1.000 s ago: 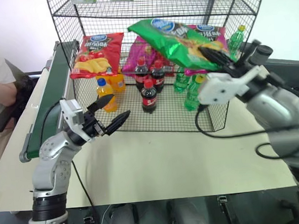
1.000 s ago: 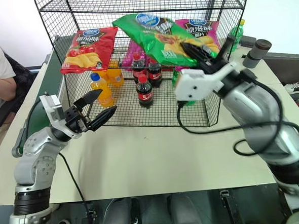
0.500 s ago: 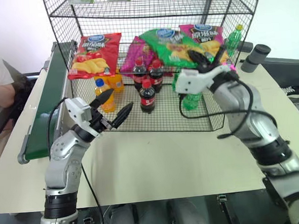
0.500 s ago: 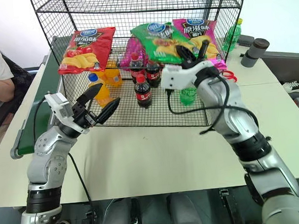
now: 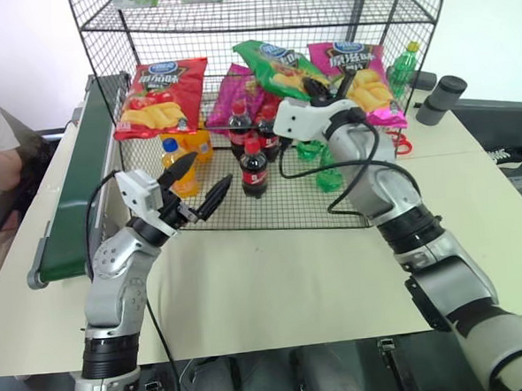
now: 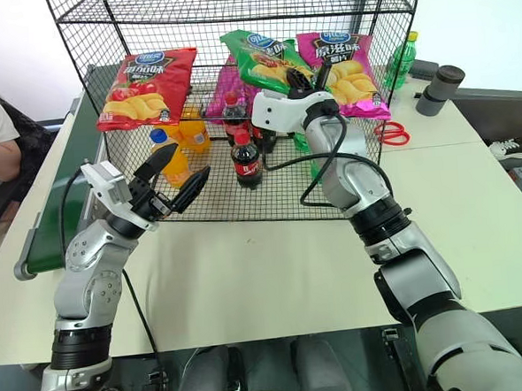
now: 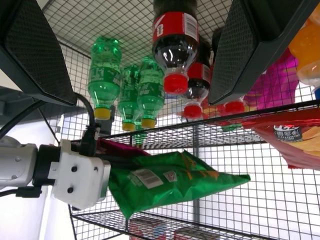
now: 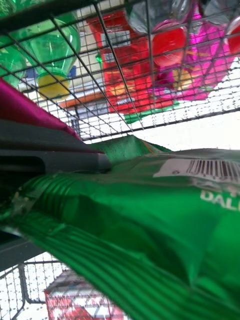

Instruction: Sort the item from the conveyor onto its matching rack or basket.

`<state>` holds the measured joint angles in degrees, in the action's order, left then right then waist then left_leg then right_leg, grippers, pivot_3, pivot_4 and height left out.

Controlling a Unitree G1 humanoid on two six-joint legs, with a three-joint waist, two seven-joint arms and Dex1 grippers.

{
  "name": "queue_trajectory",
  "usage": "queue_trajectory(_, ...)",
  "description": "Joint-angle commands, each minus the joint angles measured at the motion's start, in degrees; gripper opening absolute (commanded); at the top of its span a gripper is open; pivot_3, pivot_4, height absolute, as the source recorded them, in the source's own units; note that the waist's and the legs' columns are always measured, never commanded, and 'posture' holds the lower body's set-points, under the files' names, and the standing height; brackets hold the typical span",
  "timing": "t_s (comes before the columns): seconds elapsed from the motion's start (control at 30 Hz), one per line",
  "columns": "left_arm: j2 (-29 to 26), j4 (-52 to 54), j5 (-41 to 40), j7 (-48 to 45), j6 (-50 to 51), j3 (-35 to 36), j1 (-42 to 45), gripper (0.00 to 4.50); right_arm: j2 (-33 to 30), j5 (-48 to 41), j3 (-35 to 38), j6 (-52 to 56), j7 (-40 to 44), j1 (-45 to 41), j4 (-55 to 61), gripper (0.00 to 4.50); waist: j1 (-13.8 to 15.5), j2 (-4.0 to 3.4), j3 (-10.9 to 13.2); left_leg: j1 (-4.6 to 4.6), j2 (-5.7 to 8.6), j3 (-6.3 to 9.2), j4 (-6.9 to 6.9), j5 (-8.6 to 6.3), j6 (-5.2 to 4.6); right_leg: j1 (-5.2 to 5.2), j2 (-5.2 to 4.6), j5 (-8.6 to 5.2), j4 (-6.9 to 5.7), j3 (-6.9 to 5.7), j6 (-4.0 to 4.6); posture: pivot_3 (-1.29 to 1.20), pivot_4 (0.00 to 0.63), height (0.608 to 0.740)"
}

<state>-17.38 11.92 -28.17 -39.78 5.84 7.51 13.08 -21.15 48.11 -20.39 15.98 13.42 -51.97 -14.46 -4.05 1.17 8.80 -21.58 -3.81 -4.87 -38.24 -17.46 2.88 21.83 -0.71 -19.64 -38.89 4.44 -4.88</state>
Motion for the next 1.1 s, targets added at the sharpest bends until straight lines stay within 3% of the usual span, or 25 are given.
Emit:
queue_trajectory(0.03,-0.17,1.08,-0.13,0.27,-1.15,0.16,0.42,4.48,1.8,-0.74,0.22,0.13,-2.06,-1.89,-1.56,0.0,-0.06,0.0,0.0,0.01,0.0,-0.01,0.0,0.0,0.0,0.03,0.01,0.0,-0.05,0.02,0.0,0.0,0.15,0.74)
queue_trajectory(0.23,-0.15,1.41,0.06,0.5,-1.1,-0.22,0.48,4.48,3.9,-1.77,-0.1,-0.12,-2.04,-3.14,-3.59,0.0,-0.11,0.0,0.0,0.01,0.0,-0.04,0.0,0.03,-0.03,0.19,0.04,0.0,-0.34,0.09,0.0,0.0,0.15,0.74)
queue_trajectory(0.3,-0.16,1.41,0.1,0.5,-1.13,-0.28,0.5,4.5,4.68,-2.85,0.58,0.16,-2.18,-2.92,-3.15,0.93,-0.13,0.0,0.0,0.01,0.0,-0.04,0.0,0.03,-0.04,0.21,0.05,0.0,-0.36,0.1,0.0,0.0,0.15,0.74)
queue_trajectory(0.37,-0.06,1.42,0.15,0.61,-1.15,-0.35,0.45,4.5,5.22,-3.45,0.65,-0.09,-2.39,-3.18,-2.12,1.57,-0.13,0.0,0.0,-0.02,0.0,-0.04,0.0,0.03,-0.04,0.25,0.05,0.0,-0.36,0.1,0.01,0.0,0.15,0.74)
queue_trajectory(0.43,0.09,1.54,0.19,0.77,-1.12,-0.48,0.29,4.5,6.05,-4.04,0.51,0.17,-1.84,-3.23,-1.27,2.46,-0.17,0.0,0.0,-0.03,0.0,-0.06,0.0,0.04,-0.03,0.28,0.04,0.0,-0.36,0.12,0.01,0.0,0.15,0.74)
queue_trajectory(0.47,0.18,1.65,0.27,0.85,-1.18,-0.6,0.19,4.5,6.14,-3.87,0.14,0.06,-1.59,-3.17,-0.79,3.12,-0.19,0.0,0.0,-0.03,0.0,-0.06,0.0,0.04,-0.03,0.28,0.04,0.0,-0.36,0.12,0.01,0.0,0.15,0.74)
queue_trajectory(0.57,0.23,1.89,0.4,0.87,-1.34,-0.78,-0.08,4.5,6.74,-4.31,0.29,0.62,-0.63,-2.95,1.81,4.35,-0.2,0.0,0.0,-0.04,-0.01,-0.07,0.02,0.03,-0.04,0.32,0.05,0.0,-0.36,0.14,0.01,0.0,0.15,0.74)
queue_trajectory(0.87,0.18,1.73,0.53,1.39,-1.67,-1.11,-0.5,4.5,11.05,-11.04,3.13,3.38,3.93,-5.58,8.74,4.35,-0.09,0.0,0.0,-0.72,-0.01,-0.03,0.0,0.26,0.16,0.96,0.01,0.01,-0.43,0.1,0.0,0.0,0.15,0.74)
queue_trajectory(1.1,-0.14,2.16,0.5,1.51,-1.59,-1.13,-1.01,4.5,11.74,-17.15,4.67,7.28,9.87,2.98,23.04,4.35,0.06,0.01,-0.01,-0.84,0.0,0.03,0.01,0.26,0.14,1.01,-0.03,0.01,-0.38,0.04,0.0,0.0,0.15,0.74)
